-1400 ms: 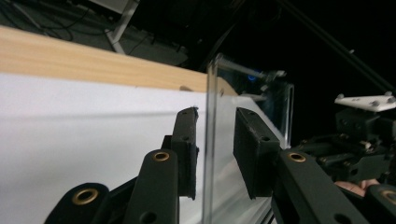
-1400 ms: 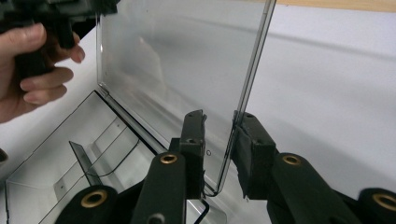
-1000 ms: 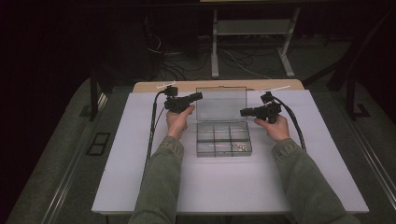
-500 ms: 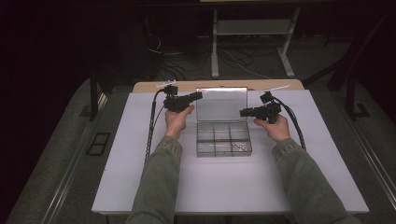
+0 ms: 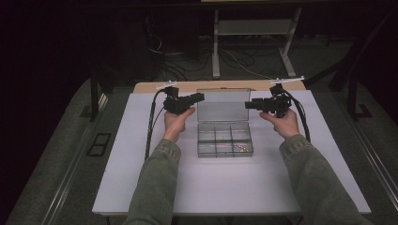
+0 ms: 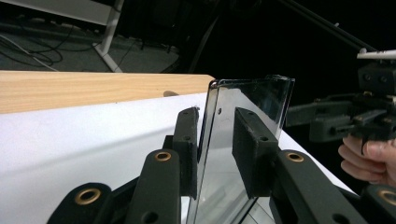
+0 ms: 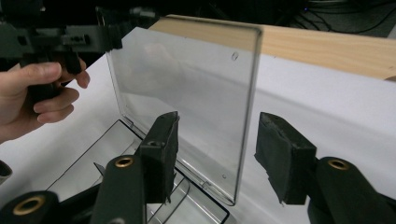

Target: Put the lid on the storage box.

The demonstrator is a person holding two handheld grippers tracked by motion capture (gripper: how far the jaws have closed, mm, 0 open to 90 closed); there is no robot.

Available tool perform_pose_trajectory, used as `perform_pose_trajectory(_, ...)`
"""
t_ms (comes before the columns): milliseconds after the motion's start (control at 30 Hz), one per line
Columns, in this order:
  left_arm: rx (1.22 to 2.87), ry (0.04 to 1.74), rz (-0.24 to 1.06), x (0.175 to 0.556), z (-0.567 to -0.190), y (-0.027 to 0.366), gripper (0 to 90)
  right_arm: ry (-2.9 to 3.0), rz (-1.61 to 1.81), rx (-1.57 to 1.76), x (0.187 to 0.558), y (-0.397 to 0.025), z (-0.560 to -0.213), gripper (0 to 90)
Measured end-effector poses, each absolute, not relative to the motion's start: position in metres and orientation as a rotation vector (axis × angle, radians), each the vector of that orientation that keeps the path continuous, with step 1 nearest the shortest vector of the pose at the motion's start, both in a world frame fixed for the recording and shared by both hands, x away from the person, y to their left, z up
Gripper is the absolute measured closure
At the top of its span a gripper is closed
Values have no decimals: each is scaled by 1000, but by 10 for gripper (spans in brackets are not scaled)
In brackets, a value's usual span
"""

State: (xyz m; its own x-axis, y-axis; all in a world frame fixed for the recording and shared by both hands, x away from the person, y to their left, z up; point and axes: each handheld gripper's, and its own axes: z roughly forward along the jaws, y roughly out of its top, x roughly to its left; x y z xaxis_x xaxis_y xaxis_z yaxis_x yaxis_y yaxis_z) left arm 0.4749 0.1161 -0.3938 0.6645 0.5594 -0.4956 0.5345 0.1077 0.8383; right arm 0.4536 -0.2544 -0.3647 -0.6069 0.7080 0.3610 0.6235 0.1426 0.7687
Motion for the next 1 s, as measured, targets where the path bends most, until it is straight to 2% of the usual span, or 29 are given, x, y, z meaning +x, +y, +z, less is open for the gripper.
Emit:
perform_pose_trajectory(300,1558,907,29,467,-390,117,691,2277,1480,1300,454,-255,-335,458)
perform_pose_trajectory(467,1570,887,37,463,-390,118,690,2291,1464,1269,457,-250,-318,489)
perform_pose_trajectory(567,1553,886,16,460,-389,119,687,2286,1460,1258,459,-245,-309,585)
perform_pose_trajectory(667,1554,876,17,456,-388,119,683,2271,1467,1267,461,-240,-301,820)
perform_pose_trajectory(700,1558,874,19,455,-388,119,682,2264,1465,1271,461,-238,-299,871)
perform_pose_trajectory(1000,1577,839,30,443,-386,121,663,2289,1333,1269,461,-219,-301,892)
